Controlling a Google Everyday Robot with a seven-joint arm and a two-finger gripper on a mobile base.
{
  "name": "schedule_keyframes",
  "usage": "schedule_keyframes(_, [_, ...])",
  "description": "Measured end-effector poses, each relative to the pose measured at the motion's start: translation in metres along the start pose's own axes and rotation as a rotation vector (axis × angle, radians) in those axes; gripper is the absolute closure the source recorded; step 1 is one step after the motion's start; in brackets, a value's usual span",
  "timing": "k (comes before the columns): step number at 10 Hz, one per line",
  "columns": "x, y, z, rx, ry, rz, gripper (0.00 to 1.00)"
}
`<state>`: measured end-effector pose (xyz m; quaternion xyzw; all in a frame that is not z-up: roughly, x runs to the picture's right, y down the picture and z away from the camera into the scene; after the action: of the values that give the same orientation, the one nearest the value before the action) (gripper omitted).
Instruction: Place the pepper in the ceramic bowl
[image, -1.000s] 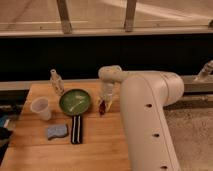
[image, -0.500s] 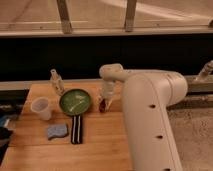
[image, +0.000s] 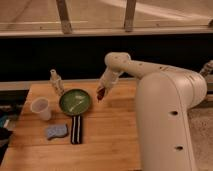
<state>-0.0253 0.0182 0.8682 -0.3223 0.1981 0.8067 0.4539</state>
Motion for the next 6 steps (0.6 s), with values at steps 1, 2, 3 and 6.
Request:
schedule_keyframes(1, [0.001,0.02,-0.003,-0.026,-0.002,-0.035,1.0])
schedule_keyframes(2, [0.004,0.042,-0.002,-0.044,-0.001,-0.077,1.0])
schedule_keyframes(3, [0.009,0.072,0.001,-0.057,-0.001,-0.134,1.0])
schedule_keyframes(6, [0.032,0.135,0.017,-0.1,0.042,-0.269,1.0])
